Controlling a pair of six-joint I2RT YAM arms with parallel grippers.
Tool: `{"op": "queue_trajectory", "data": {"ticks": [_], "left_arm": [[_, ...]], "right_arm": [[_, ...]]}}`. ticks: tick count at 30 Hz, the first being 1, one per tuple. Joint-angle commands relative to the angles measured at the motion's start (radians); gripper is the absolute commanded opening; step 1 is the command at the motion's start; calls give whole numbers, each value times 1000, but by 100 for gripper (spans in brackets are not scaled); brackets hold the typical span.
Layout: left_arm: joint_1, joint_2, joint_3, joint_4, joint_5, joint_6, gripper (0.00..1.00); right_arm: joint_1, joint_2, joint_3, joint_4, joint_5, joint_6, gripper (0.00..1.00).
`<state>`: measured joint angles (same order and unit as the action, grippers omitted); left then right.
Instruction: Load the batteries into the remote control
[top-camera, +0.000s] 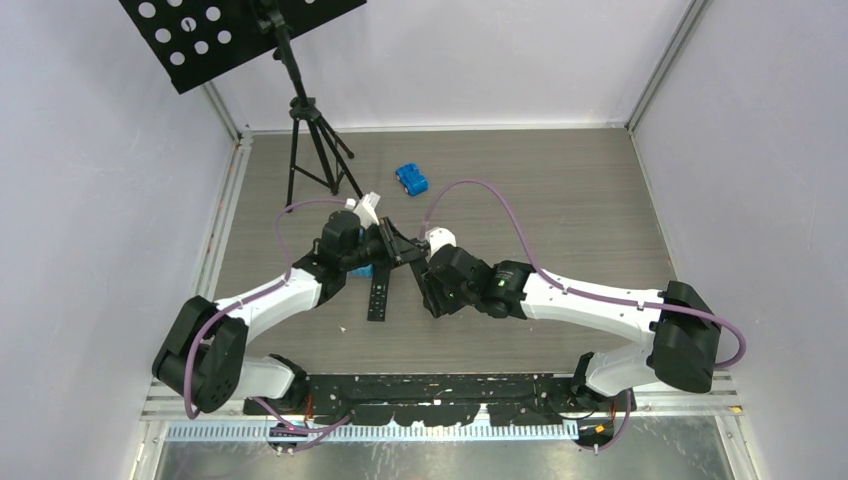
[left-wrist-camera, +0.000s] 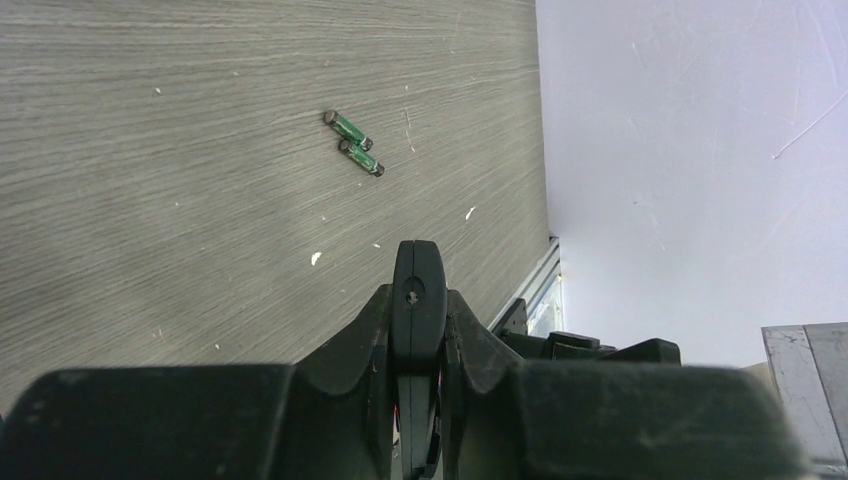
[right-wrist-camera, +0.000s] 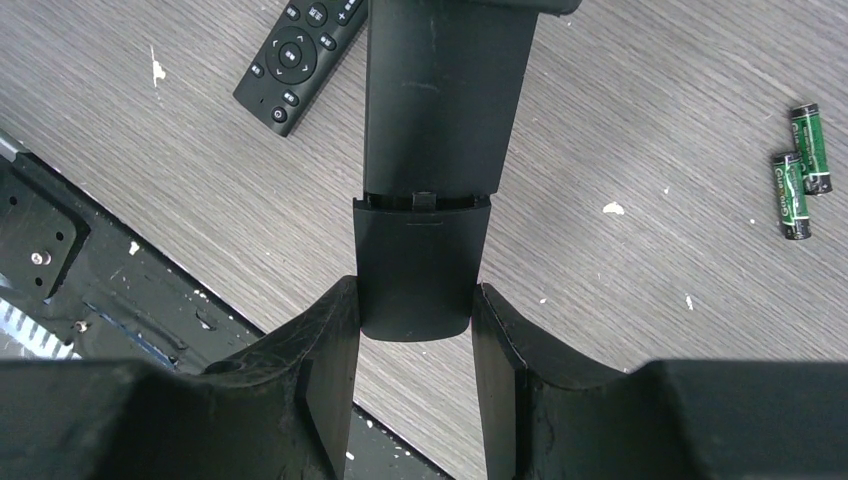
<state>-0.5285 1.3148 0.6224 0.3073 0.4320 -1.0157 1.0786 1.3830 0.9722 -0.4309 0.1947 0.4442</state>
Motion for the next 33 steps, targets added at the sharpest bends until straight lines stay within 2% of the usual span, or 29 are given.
{"op": "queue_trajectory", "data": {"ticks": [1, 7, 17, 24, 33], "left_arm": [[-1, -48, 49, 41, 82, -46, 0], [-1, -56, 50, 50, 89, -52, 0], [5, -85, 59, -23, 72, -54, 0], [5, -63, 64, 15, 126, -77, 0], [5, -52, 59, 46, 154, -108, 0]], "right_arm": [[-5, -14, 10, -27, -37, 4, 43], [-14, 56, 76, -123, -12, 37, 44], [-15, 75, 85, -131, -47, 24, 45], [-14, 73, 99, -105, -88, -20, 55], [-16, 115, 173, -147, -29, -3, 54]]}}
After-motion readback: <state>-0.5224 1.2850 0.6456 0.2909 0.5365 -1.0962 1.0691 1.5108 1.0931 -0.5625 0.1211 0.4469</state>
